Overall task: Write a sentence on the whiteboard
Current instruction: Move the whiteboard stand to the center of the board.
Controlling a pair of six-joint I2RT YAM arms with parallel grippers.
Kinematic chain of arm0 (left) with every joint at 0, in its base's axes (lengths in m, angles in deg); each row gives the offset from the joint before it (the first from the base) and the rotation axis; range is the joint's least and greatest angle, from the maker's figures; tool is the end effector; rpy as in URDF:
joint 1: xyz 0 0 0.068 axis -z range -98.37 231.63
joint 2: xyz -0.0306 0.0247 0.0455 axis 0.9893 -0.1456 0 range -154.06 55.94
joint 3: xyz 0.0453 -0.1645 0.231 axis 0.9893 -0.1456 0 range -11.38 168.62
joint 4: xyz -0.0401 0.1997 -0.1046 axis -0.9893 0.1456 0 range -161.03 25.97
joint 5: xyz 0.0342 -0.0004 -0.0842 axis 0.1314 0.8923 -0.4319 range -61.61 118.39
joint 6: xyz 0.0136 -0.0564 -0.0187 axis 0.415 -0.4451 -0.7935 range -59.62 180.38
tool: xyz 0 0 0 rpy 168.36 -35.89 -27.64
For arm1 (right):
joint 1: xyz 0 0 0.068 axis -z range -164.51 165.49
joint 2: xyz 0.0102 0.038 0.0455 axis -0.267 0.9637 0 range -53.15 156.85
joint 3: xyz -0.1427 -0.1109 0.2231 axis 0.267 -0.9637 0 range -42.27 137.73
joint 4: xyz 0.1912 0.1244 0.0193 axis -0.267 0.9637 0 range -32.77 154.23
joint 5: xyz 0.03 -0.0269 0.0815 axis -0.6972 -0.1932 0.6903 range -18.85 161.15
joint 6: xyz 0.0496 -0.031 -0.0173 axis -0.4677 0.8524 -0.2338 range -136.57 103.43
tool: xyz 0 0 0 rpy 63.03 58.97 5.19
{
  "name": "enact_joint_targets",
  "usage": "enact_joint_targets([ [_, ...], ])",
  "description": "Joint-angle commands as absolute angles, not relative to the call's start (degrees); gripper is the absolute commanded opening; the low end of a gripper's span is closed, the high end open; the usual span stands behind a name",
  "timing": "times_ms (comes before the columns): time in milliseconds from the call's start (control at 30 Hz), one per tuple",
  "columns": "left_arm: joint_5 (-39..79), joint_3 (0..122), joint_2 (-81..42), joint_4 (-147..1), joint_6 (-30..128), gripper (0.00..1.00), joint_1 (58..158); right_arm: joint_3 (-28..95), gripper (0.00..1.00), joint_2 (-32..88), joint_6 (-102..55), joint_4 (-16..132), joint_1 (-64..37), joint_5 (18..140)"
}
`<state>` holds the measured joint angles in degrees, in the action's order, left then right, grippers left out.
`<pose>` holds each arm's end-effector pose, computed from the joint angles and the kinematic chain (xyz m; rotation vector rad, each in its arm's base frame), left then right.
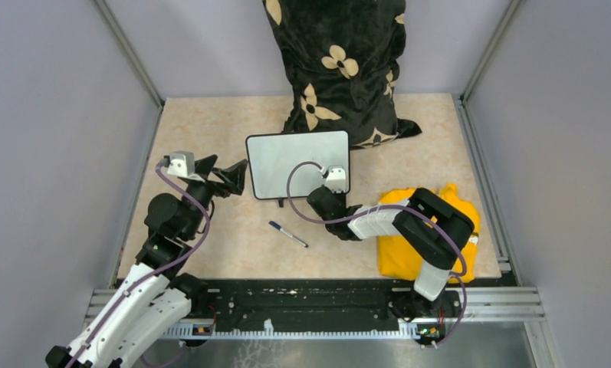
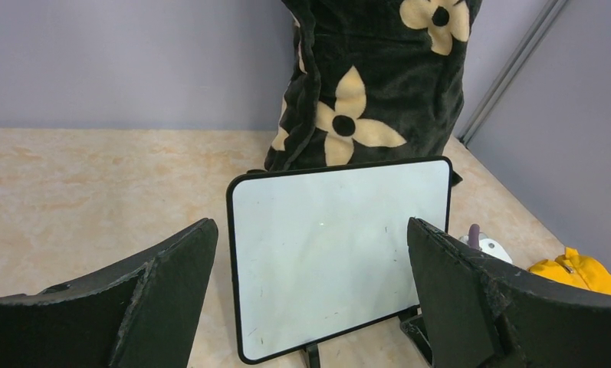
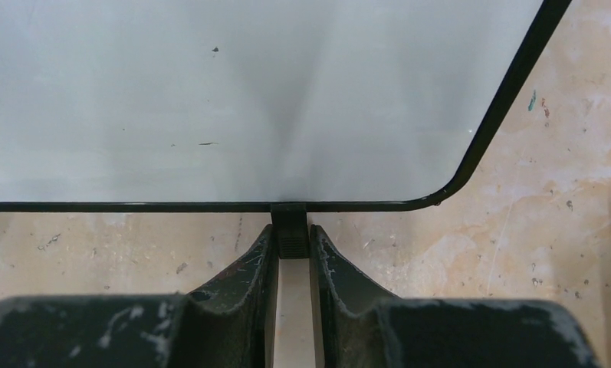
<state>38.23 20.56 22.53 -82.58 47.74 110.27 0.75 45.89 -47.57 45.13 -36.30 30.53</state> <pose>0.1053 -0.0487 0.3425 0.0527 1.4132 -0.4784 0.2145 0.2246 0.1729 -0.0537 2.1247 0.0074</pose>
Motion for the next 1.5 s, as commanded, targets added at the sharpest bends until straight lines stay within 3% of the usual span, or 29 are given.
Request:
enact_joint_targets([
  [0, 37.7, 20.3, 22.4, -84.0, 46.9, 0.99, 110.7, -0.9, 0.00, 43.4, -44.4, 46.3, -35.5, 30.8],
  [133, 37.4, 20.3, 22.1, -84.2, 46.9, 0.99, 110.7, -1.2, 0.00, 43.4, -44.1, 46.4, -35.4, 32.2],
  [300, 37.4, 20.3, 21.9, -84.2, 46.9, 0.99, 110.7, -1.2, 0.31, 42.6, -44.1, 46.8, -35.4, 34.3],
  [467, 37.4, 20.3, 22.1, -84.0, 47.0, 0.99, 110.7, -2.1, 0.48, 40.2, -45.0, 47.8, -35.4, 36.2],
  [700, 37.6, 20.3, 22.3, -84.0, 47.5, 0.99, 110.7, -4.1, 0.54, 29.4, -43.4, 52.5, -35.9, 40.5],
  [933, 39.4, 21.2, 20.0, -83.9, 45.2, 0.99, 110.7, -4.7, 0.57, 18.9, -36.8, 54.9, -37.1, 53.1],
  [1100, 40.7, 21.9, 17.9, -83.9, 43.1, 0.99, 110.7, -3.1, 0.60, 19.4, -38.2, 51.8, -41.3, 53.3],
  [1333, 50.6, 26.1, 14.8, -78.5, 34.0, 0.99, 110.7, 3.4, 0.76, 27.1, -41.7, 51.7, -41.6, 58.8],
  [1467, 51.5, 28.2, 13.1, -74.9, 35.1, 0.99, 110.7, 8.9, 0.74, 33.1, -35.7, 57.1, -41.6, 62.4],
])
